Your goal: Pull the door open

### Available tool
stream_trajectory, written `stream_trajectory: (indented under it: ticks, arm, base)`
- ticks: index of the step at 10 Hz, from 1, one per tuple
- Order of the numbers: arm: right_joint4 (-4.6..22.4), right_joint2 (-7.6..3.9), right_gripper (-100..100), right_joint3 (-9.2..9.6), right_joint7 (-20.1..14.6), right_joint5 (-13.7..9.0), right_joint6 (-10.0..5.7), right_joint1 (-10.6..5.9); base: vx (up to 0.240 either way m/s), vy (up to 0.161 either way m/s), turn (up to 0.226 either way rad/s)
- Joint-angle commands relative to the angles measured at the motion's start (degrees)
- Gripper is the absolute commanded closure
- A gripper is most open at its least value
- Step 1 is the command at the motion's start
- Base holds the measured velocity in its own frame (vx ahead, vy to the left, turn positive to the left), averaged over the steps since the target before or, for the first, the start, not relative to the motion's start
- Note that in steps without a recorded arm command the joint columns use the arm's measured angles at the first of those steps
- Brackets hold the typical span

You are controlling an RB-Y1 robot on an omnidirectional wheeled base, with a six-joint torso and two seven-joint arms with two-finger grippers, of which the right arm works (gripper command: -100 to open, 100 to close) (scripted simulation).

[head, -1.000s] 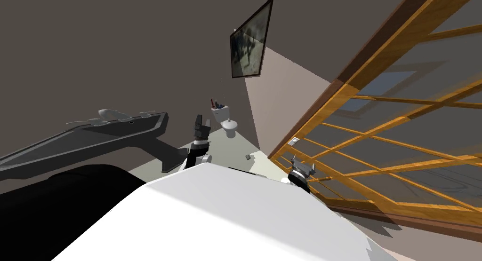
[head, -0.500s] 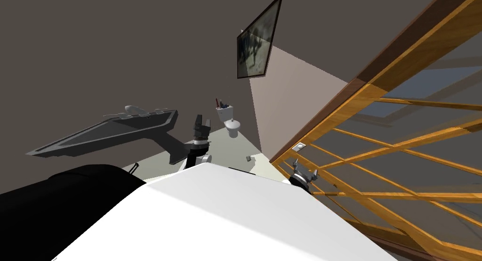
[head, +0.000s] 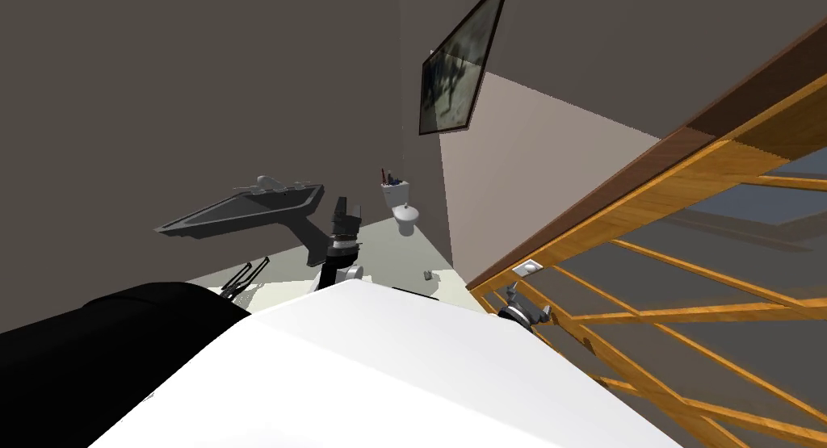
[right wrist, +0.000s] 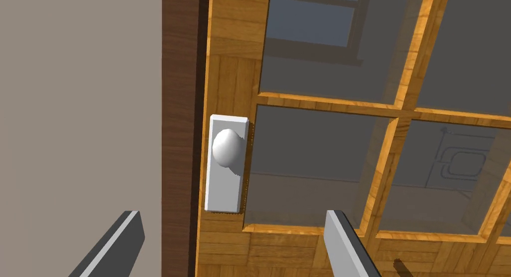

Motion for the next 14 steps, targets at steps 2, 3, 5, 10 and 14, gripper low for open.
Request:
stream_trajectory:
  ticks: [2, 3, 5, 10, 14]
  arm:
    - [3.1, -0.25, -100, -0.46, -2.09, -1.53, -1.09, -0.62]
    - [4.85, -0.37, -100, -0.76, -3.26, -2.45, -1.7, -0.99]
    - [6.6, -0.48, -100, -1.05, -4.42, -3.37, -2.31, -1.36]
    - [10.4, -0.67, -100, -1.39, -6.81, -4.84, -3.79, -2.1]
    - [12.09, -1.22, -100, -2.19, -8.25, -4.42, -4.23, -2.5]
  base:
    - [0.034, -0.105, 0.154]
    - [0.036, -0.11, 0.246]
    - [0.017, -0.096, 0.173]
    - [0.024, -0.069, 0.146]
    - [-0.122, 0.092, -0.023]
